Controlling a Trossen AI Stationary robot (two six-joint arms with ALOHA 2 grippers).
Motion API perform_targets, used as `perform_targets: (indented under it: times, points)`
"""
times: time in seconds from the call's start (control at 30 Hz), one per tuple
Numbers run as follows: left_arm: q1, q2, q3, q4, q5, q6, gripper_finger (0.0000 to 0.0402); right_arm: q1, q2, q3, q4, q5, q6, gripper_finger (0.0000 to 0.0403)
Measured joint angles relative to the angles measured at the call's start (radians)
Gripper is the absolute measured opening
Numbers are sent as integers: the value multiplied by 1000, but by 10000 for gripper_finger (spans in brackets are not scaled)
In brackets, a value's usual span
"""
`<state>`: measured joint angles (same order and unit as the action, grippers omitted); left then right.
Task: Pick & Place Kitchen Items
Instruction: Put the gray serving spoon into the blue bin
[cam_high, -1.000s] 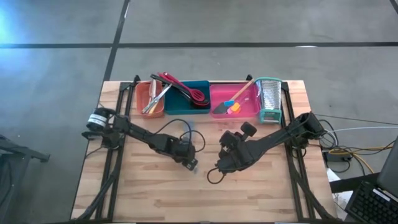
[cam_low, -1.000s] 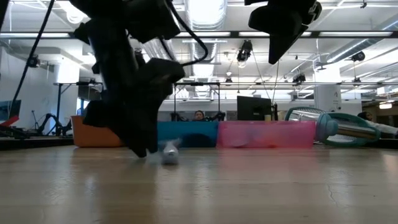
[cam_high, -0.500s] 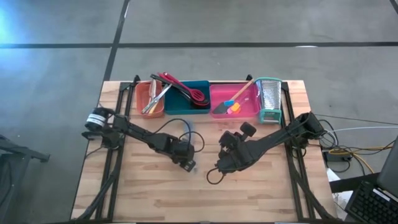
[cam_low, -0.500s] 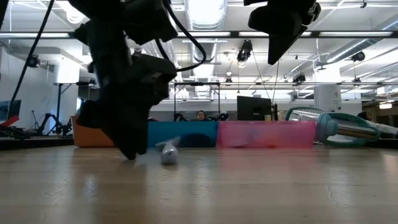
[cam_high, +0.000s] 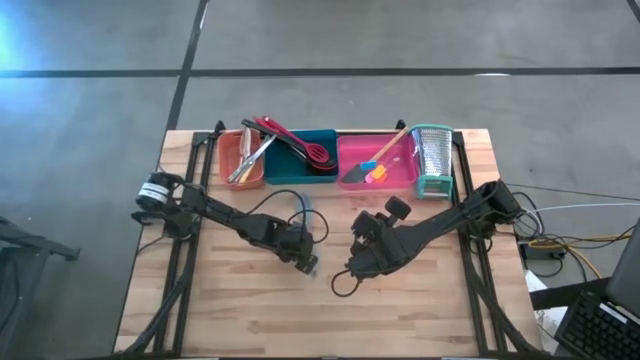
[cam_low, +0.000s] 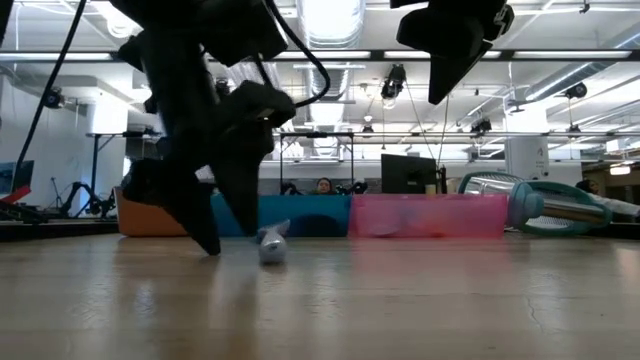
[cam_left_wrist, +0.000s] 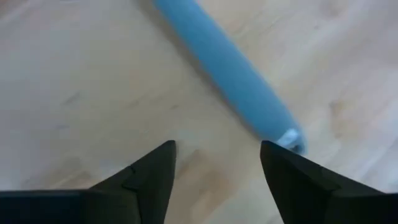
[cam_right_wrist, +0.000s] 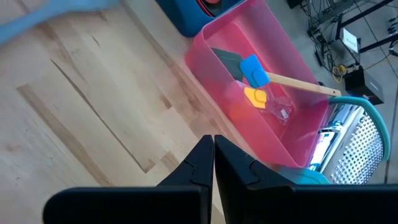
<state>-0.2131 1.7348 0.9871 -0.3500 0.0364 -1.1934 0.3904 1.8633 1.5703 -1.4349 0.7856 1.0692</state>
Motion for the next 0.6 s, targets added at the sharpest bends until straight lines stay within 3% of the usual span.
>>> perform_targets:
  times: [0.6]
  points:
    - [38,52,54,48,-81,9,238,0,0,0,10,1,-5,8]
